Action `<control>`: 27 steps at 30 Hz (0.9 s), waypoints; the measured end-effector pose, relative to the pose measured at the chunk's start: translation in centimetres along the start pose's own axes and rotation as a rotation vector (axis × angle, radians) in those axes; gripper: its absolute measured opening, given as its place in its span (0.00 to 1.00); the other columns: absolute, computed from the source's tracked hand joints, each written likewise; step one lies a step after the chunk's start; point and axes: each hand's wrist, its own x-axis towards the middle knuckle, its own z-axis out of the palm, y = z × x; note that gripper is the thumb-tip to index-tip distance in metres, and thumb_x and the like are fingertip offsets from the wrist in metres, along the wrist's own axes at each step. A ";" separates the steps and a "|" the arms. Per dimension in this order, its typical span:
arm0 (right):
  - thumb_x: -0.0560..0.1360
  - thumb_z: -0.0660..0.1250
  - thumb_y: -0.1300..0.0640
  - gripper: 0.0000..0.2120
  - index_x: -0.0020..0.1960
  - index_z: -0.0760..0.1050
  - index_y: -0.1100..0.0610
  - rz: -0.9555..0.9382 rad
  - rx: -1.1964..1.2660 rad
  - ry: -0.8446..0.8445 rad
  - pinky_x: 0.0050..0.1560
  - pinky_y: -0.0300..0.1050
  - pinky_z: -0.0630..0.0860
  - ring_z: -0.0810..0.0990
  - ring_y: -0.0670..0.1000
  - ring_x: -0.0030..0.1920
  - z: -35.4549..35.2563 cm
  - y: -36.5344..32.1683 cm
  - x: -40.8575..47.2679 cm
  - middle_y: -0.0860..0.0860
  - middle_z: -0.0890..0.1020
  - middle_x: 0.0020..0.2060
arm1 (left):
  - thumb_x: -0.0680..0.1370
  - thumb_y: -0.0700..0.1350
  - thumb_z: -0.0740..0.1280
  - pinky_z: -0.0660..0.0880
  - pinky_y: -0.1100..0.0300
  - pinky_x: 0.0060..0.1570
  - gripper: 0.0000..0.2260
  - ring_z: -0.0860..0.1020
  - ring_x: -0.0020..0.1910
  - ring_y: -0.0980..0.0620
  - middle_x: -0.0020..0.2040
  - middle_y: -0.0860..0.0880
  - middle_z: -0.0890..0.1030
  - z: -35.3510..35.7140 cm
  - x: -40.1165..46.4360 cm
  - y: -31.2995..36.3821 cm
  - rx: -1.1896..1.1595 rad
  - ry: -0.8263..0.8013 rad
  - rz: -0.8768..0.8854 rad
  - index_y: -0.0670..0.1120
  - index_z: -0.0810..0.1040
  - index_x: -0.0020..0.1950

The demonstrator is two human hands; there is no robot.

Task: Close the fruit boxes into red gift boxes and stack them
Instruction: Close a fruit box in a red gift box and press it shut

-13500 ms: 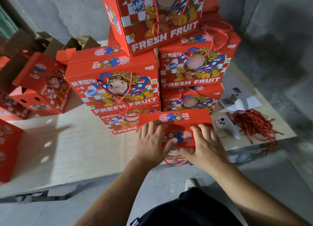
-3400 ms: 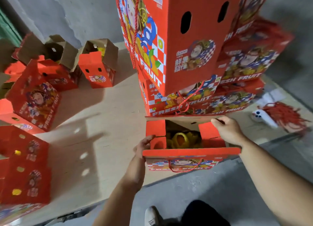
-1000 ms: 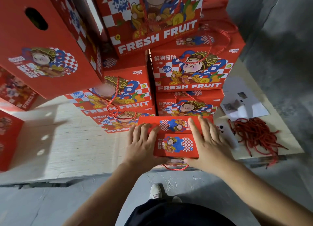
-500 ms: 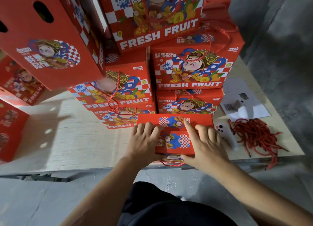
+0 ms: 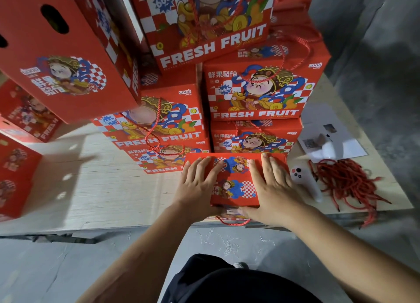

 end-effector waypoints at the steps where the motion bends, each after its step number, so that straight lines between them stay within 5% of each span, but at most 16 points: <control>1: 0.66 0.54 0.17 0.61 0.77 0.21 0.47 -0.003 0.014 -0.010 0.79 0.60 0.36 0.26 0.59 0.79 -0.2 0.1 0.1 0.56 0.24 0.78 | 0.66 0.78 0.68 0.35 0.43 0.79 0.58 0.46 0.83 0.42 0.84 0.45 0.48 0.0 0.1 -0.1 -0.002 -0.012 0.001 0.57 0.40 0.84; 4: 0.67 0.52 0.17 0.59 0.79 0.23 0.46 -0.017 0.032 0.013 0.81 0.59 0.37 0.27 0.57 0.80 -0.4 0.3 -0.5 0.54 0.25 0.79 | 0.68 0.78 0.68 0.37 0.42 0.79 0.57 0.48 0.84 0.41 0.85 0.45 0.49 -0.2 -0.3 0.1 0.003 0.004 0.016 0.55 0.42 0.85; 7: 0.69 0.48 0.18 0.52 0.83 0.36 0.44 -0.069 0.135 0.099 0.81 0.55 0.41 0.35 0.50 0.82 -1.0 0.6 -1.5 0.48 0.36 0.83 | 0.70 0.72 0.71 0.51 0.42 0.82 0.49 0.63 0.80 0.42 0.79 0.46 0.66 0.5 -1.9 0.5 -0.067 0.216 0.084 0.50 0.60 0.84; 12: 0.81 0.60 0.40 0.32 0.82 0.60 0.49 -0.072 0.287 0.217 0.78 0.54 0.57 0.58 0.52 0.81 -3.2 1.9 -1.2 0.49 0.61 0.81 | 0.73 0.67 0.70 0.56 0.43 0.81 0.41 0.67 0.76 0.43 0.74 0.47 0.71 2.6 -3.1 1.0 -0.111 0.463 0.080 0.49 0.65 0.81; 18: 0.84 0.63 0.47 0.26 0.81 0.62 0.44 -0.052 0.405 0.089 0.70 0.51 0.73 0.70 0.51 0.75 -5.6 2.7 1.2 0.47 0.68 0.78 | 0.70 0.71 0.72 0.59 0.43 0.77 0.42 0.72 0.70 0.42 0.70 0.46 0.73 3.6 -2.5 1.0 -0.097 0.503 0.055 0.50 0.67 0.77; 24: 0.78 0.72 0.42 0.35 0.80 0.62 0.39 -0.070 0.061 -0.094 0.67 0.52 0.76 0.72 0.56 0.74 -8.7 1.6 4.7 0.47 0.67 0.79 | 0.62 0.75 0.74 0.65 0.46 0.65 0.47 0.73 0.61 0.42 0.63 0.47 0.73 3.3 -1.7 0.9 -0.008 0.454 0.025 0.53 0.69 0.75; 27: 0.78 0.71 0.41 0.35 0.81 0.60 0.41 -0.105 -0.115 -0.186 0.63 0.51 0.78 0.74 0.57 0.71 -9.0 0.5 5.6 0.50 0.68 0.78 | 0.63 0.75 0.74 0.65 0.46 0.66 0.47 0.73 0.62 0.42 0.64 0.47 0.73 3.5 -2.0 0.8 0.003 0.479 0.036 0.52 0.69 0.74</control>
